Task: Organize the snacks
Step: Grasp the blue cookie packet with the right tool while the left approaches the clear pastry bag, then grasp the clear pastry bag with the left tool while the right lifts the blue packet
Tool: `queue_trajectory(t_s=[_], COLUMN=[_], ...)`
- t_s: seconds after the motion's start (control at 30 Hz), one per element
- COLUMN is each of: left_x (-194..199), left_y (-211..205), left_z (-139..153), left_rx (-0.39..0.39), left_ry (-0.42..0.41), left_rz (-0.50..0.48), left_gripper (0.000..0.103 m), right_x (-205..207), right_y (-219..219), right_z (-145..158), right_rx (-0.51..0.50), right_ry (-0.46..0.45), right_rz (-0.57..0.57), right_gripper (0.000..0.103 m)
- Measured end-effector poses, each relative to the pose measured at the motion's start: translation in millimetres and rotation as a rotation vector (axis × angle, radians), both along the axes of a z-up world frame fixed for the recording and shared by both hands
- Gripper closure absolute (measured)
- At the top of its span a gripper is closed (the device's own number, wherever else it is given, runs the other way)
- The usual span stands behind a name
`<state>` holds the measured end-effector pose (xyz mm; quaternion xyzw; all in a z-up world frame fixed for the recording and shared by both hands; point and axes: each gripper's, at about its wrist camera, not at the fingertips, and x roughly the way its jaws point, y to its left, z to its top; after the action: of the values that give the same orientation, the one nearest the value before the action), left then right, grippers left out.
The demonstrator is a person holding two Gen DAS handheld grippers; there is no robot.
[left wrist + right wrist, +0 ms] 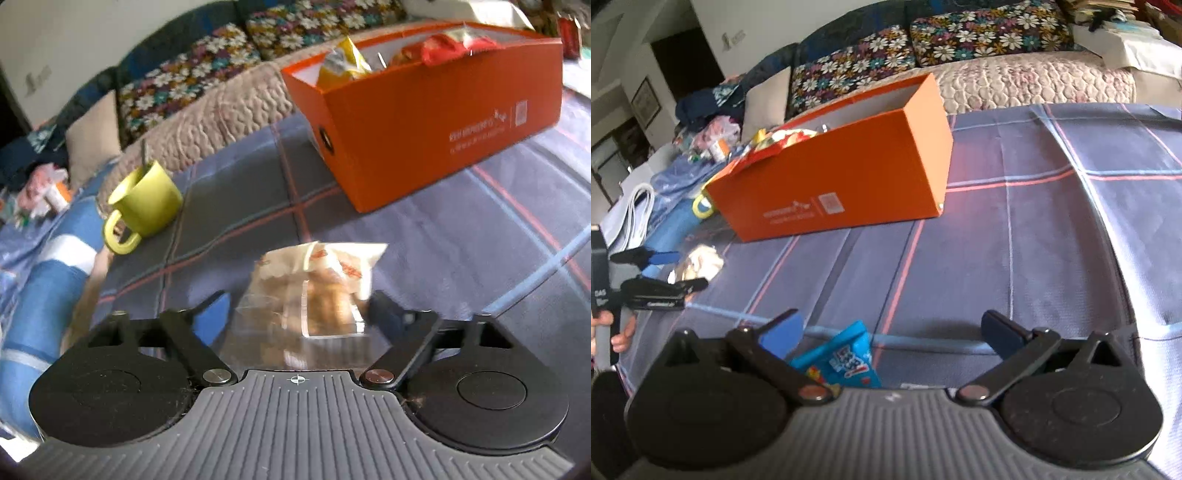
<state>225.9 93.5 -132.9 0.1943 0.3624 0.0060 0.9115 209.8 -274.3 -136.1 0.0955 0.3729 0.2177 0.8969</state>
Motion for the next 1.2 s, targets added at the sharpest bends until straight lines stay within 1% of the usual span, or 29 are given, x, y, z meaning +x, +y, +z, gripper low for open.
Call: queue_trajectory(t_s=[0.13, 0.2, 0.4, 0.47, 0.57, 0.67, 0.77, 0.8, 0.83, 0.9, 0.97, 1.0, 1.07, 1.1, 1.13, 1.17, 1.2], left_x=[-12.7, -21.8, -46.0, -50.7, -53.8, -54.4, -55.5, -55.8, -57.5, -58.9, -60.5, -61.3, -62.1, -61.7, -61.1, -60.4, -59.8], left_y=[-24.0, -38.5, -77.2, -86.5, -94.6, -98.8, -100.4, -100.8, -99.8, -97.5, -94.2, -92.5, -89.0, -87.3, -85.6, -83.9, -82.2], left_z=[2.8, 4.8, 13.5, 15.9, 17.1, 14.9, 9.5, 6.8, 5.7, 3.7, 2.9, 2.9, 2.9, 2.8, 2.6, 2.9, 3.8], left_rx=[-0.002, -0.015, -0.124, -0.146, -0.163, -0.173, -0.183, -0.185, -0.191, -0.206, -0.234, -0.242, -0.253, -0.263, -0.280, -0.301, -0.315], left_ry=[0.006, 0.005, 0.008, 0.015, 0.023, 0.035, 0.055, 0.062, 0.051, 0.049, 0.055, 0.056, 0.055, 0.055, 0.057, 0.062, 0.066], left_rz=[0.095, 0.118, 0.097, 0.076, 0.066, 0.064, 0.064, 0.062, 0.061, 0.061, 0.051, 0.047, 0.033, 0.030, 0.029, 0.029, 0.031], left_gripper=[0.060, 0.060, 0.059, 0.059, 0.058, 0.053, 0.045, 0.040, 0.036, 0.030, 0.031, 0.032, 0.032, 0.034, 0.038, 0.041, 0.052], right_x=[-4.0, -6.5, -18.0, -22.7, -30.0, -36.7, -42.6, -44.9, -46.9, -48.9, -44.1, -40.5, -38.5, -37.5, -37.5, -38.5, -42.7], right_y=[3.5, 3.9, 6.6, 11.2, 23.7, 38.4, 50.8, 53.3, 55.5, 55.8, 54.5, 51.1, 40.3, 38.5, 39.8, 43.4, 46.4], right_z=[0.6, 2.2, 4.9, 4.8, 2.5, -2.8, -7.4, -9.5, -12.2, -14.4, -11.1, -7.8, -1.1, -0.4, -1.6, -4.8, -4.2], right_rx=[-0.015, -0.018, -0.011, -0.019, -0.075, -0.161, -0.259, -0.280, -0.299, -0.295, -0.301, -0.288, -0.219, -0.221, -0.250, -0.292, -0.328], right_ry=[-0.004, -0.013, -0.037, -0.043, -0.054, -0.073, -0.116, -0.133, -0.153, -0.171, -0.145, -0.120, -0.123, -0.121, -0.123, -0.127, -0.166], right_rz=[0.029, 0.040, 0.084, 0.113, 0.161, 0.204, 0.225, 0.224, 0.223, 0.219, 0.235, 0.222, 0.169, 0.163, 0.159, 0.166, 0.171], right_gripper=[0.001, 0.001, 0.001, 0.001, 0.001, 0.001, 0.001, 0.001, 0.001, 0.001, 0.001, 0.001, 0.001, 0.001, 0.004, 0.023, 0.035])
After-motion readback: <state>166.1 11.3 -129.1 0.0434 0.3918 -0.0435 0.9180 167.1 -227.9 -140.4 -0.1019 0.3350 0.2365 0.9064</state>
